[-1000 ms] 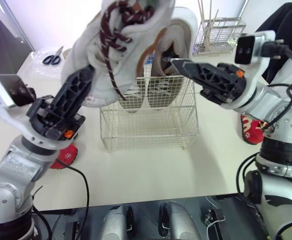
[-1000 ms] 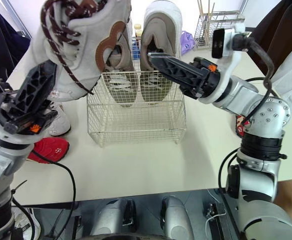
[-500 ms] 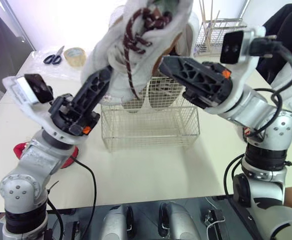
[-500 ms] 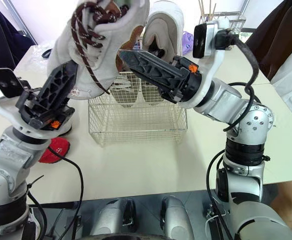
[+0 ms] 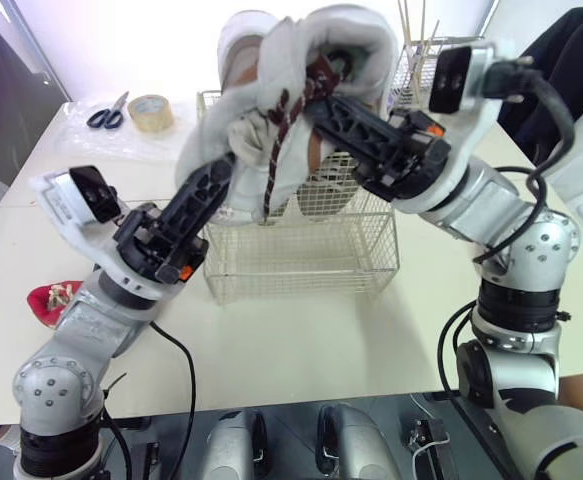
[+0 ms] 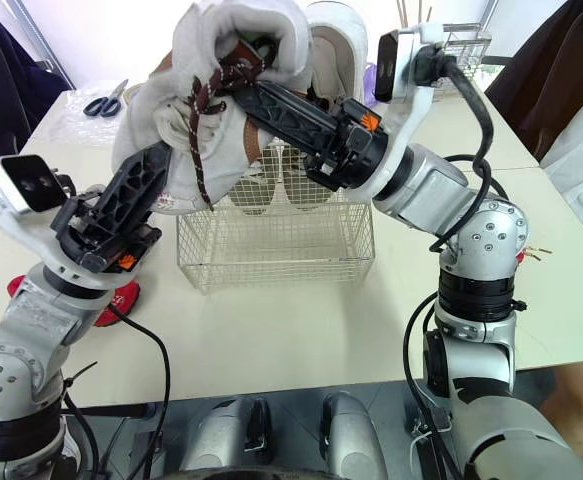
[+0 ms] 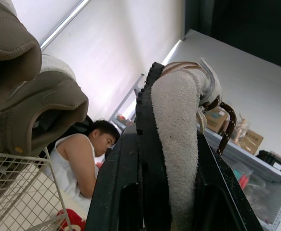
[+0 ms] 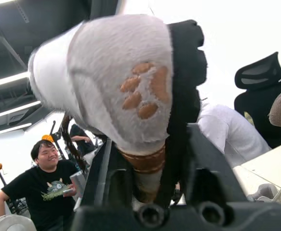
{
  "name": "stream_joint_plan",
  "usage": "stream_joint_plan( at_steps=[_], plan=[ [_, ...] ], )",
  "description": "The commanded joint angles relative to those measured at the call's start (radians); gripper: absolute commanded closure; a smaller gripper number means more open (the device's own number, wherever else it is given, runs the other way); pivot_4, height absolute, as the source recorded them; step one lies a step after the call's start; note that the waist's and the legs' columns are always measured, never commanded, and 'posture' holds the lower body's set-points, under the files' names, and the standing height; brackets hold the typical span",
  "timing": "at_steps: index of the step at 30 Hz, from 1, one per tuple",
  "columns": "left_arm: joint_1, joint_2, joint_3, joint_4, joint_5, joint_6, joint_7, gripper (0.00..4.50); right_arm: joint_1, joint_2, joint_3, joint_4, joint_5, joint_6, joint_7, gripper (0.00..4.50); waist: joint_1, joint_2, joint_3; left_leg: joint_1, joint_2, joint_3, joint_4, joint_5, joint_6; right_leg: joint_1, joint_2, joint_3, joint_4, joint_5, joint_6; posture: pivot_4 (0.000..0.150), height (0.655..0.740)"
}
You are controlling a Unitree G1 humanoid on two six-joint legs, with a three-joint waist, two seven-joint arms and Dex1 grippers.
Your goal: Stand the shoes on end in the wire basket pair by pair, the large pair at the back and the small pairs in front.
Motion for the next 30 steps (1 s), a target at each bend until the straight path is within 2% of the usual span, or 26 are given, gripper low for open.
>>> stream_joint_plan(
  at_steps=[1, 2, 3, 7, 10, 12, 15, 20, 25, 28, 30],
  plan=[
    [0.047, 0.096, 0.035, -0.011, 0.058, 0.06, -0.031, 2.55, -0.096, -0.094, -0.021, 0.029, -0.106, -0.029, 0.167, 3.62, 0.001, 0.0, 0.0, 0.0, 0.0, 0.0, 0.0, 0.0, 0.0, 0.0, 0.0, 0.0, 0.0, 0.0, 0.0, 0.15, 0.74],
    [0.069, 0.151, 0.049, -0.015, 0.106, 0.084, -0.046, 2.24, -0.119, -0.148, -0.011, 0.066, -0.174, -0.045, 0.242, 3.62, 0.001, 0.0, 0.0, 0.0, 0.0, 0.0, 0.0, 0.0, 0.0, -0.001, 0.0, 0.0, 0.0, 0.0, 0.0, 0.15, 0.74],
    [0.093, 0.203, 0.06, -0.021, 0.15, 0.108, -0.063, 1.67, -0.138, -0.2, 0.004, 0.102, -0.243, -0.065, 0.318, 3.62, 0.002, 0.0, 0.0, -0.001, 0.0, 0.0, 0.0, 0.0, 0.0, -0.001, 0.0, -0.001, 0.0, 0.0, 0.0, 0.15, 0.74],
    [0.182, 0.371, 0.149, -0.056, 0.246, 0.157, -0.124, 1.67, -0.217, -0.416, 0.076, 0.266, -0.498, -0.172, 0.627, 3.62, 0.002, 0.0, 0.001, -0.004, 0.0, 0.001, 0.0, -0.001, 0.001, -0.004, 0.0, -0.001, -0.004, 0.0, 0.0, 0.15, 0.74],
    [0.148, 0.406, 0.167, -0.103, 0.246, 0.144, -0.037, 1.67, -0.268, -0.455, 0.123, 0.362, -0.61, -0.232, 0.766, 3.62, 0.0, 0.001, 0.001, -0.005, 0.001, 0.002, -0.002, -0.001, 0.002, -0.005, 0.0, 0.0, -0.008, 0.0, 0.0, 0.15, 0.74],
    [0.128, 0.394, 0.143, -0.165, 0.219, 0.126, 0.051, 1.67, -0.284, -0.458, 0.158, 0.412, -0.693, -0.287, 0.834, 3.62, -0.004, 0.001, 0.002, -0.005, 0.001, 0.003, -0.003, -0.001, 0.001, -0.005, 0.0, 0.0, -0.008, 0.0, 0.0, 0.15, 0.74],
    [0.145, 0.34, 0.073, -0.246, 0.253, 0.11, 0.164, 1.67, -0.299, -0.443, 0.187, 0.496, -0.802, -0.37, 0.887, 3.62, -0.004, 0.001, 0.002, -0.005, 0.002, 0.003, -0.004, 0.002, -0.004, -0.005, 0.0, 0.001, -0.009, 0.0, 0.0, 0.15, 0.74],
    [0.181, 0.166, -0.079, -0.328, 0.35, 0.061, 0.333, 1.67, -0.319, -0.397, 0.195, 0.612, -0.91, -0.46, 0.927, 3.62, 0.001, 0.001, 0.002, -0.005, 0.001, 0.004, -0.003, 0.002, -0.005, -0.004, 0.0, 0.001, -0.009, 0.0, 0.0, 0.15, 0.74],
    [0.206, 0.023, -0.196, -0.329, 0.518, 0.035, 0.405, 1.67, -0.309, -0.378, 0.21, 0.641, -0.969, -0.468, 0.987, 3.62, 0.003, 0.001, 0.001, -0.004, 0.001, 0.002, -0.001, 0.002, -0.004, -0.001, 0.0, 0.0, -0.01, 0.001, -0.001, 0.15, 0.74],
    [0.217, 0.022, -0.217, -0.314, 0.631, 0.046, 0.391, 1.67, -0.3, -0.377, 0.218, 0.626, -0.979, -0.431, 1.026, 3.62, 0.001, 0.001, 0.001, -0.003, 0.001, 0.002, -0.001, 0.002, -0.004, 0.0, 0.001, 0.0, -0.01, 0.001, -0.001, 0.15, 0.74],
    [0.235, 0.034, -0.221, -0.311, 0.663, 0.053, 0.364, 1.67, -0.289, -0.384, 0.223, 0.615, -0.984, -0.411, 1.047, 3.62, 0.001, 0.0, 0.001, -0.004, 0.001, 0.002, -0.001, 0.002, -0.004, 0.0, 0.001, 0.0, -0.01, 0.001, -0.001, 0.15, 0.74]
  ],
)
